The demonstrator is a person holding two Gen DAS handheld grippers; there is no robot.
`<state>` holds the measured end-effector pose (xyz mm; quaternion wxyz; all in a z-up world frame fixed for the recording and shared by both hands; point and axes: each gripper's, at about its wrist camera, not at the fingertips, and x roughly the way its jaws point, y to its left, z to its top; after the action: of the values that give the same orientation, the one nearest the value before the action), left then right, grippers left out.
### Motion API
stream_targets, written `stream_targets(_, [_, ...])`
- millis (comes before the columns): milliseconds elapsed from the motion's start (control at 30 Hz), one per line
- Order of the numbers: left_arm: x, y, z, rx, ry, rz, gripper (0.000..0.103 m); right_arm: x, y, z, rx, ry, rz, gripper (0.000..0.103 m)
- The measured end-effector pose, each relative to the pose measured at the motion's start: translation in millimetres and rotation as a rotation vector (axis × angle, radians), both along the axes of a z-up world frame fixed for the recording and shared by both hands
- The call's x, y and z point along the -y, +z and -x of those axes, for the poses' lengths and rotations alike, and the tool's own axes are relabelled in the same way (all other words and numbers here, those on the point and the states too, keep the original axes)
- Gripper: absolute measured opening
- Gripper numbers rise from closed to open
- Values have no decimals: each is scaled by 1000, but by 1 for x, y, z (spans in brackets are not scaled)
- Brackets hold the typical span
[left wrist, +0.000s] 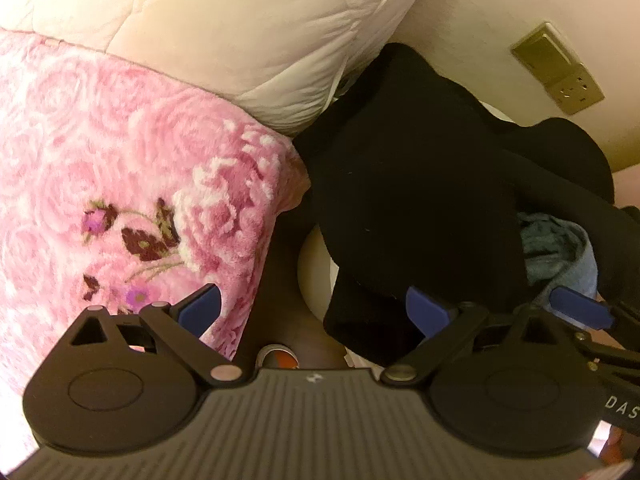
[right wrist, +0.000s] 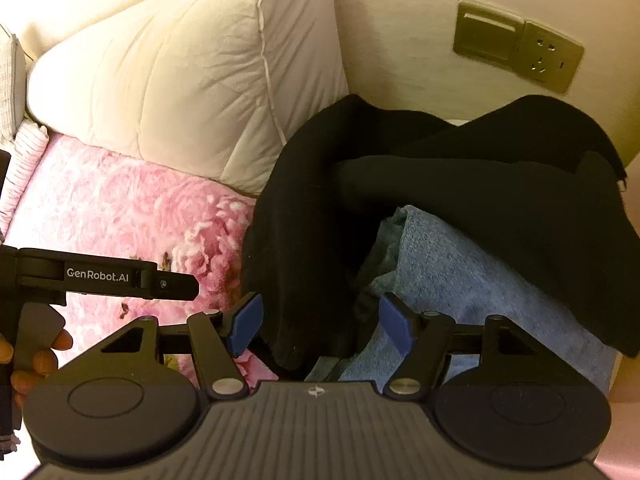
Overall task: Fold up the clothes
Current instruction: 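Reach both open grippers down onto the black garment on the bucket, then close the left gripper on the black garment while the right gripper closes on it too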
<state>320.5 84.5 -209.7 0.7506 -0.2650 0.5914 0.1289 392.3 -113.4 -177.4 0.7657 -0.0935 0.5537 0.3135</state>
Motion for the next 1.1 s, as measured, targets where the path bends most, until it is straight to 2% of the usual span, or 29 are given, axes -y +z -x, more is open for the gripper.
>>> stream_targets(200, [-2,-15,-6,-7,42,49,98,-5,-12,-8,-21,41,31,68])
stream_targets(367, [1,-18,-13,24,84,116,98,7,12,-26,-26,28,-26,67])
stream_targets(500, [10,-15,-27,56,70,147,98,29,41,-50,-18,-45,-102,68])
stream_targets(667, [25,-13,-50,78,21,144,98,66,60,-82,78,-179,-83,78])
stream_targets(800, [33,-14,-65,82,-12,121,98,104,49,-114,117,-332,-19,82])
stream_targets(833, [34,-13,-67,85,-17,117,98,115,45,-123,116,-377,-24,86])
stream_targets(967, [32,-10,-69,90,-19,113,99,159,12,-159,38,-561,-121,89])
stream_targets(1100, [30,-10,-68,83,-25,100,99,184,-29,-191,-44,-673,-239,89])
